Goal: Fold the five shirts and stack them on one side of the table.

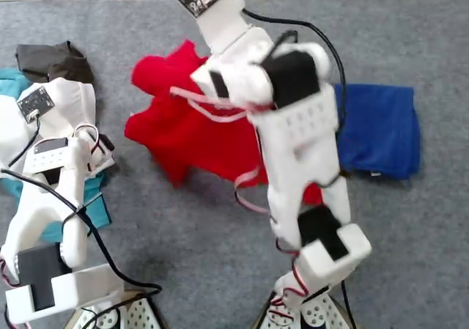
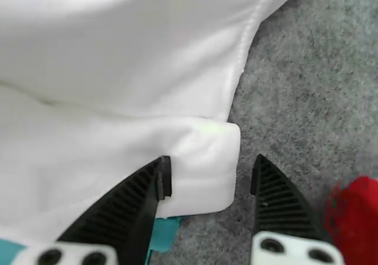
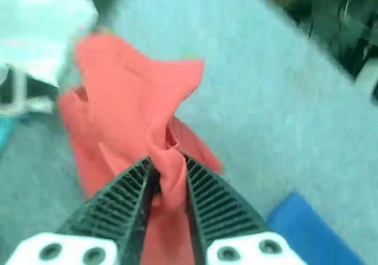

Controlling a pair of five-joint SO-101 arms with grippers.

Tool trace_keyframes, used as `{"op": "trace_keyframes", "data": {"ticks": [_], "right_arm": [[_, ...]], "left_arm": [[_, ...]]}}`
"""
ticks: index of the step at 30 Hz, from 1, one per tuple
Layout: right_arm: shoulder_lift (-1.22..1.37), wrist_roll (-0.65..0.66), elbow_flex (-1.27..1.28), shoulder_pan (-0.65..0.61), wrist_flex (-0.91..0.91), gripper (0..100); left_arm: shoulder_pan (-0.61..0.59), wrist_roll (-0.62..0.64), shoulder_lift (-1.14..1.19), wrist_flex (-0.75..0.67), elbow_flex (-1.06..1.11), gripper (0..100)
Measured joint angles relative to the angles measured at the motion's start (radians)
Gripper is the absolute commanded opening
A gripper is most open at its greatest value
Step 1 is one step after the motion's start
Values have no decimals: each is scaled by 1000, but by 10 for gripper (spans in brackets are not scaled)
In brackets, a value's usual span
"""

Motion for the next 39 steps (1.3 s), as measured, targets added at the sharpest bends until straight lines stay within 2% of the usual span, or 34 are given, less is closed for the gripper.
{"op": "trace_keyframes", "data": {"ticks": [5,13,18,23,27,34,39], "right_arm": [[-103,-80,-40,-52,2,18],[-232,-192,8,-57,2,16],[-178,-219,241,63,-31,16],[9,-204,554,227,-267,16],[186,-149,703,273,-526,16],[471,-117,721,353,-827,15],[560,-117,666,414,-884,15]], "left_arm": [[-91,3,0,0,-38,234],[-144,2,0,2,-43,234],[-175,3,0,52,-89,234],[-176,17,0,86,-98,234],[-167,20,0,92,-98,234],[-161,5,0,92,-98,234],[-106,-29,0,129,-109,234]]}}
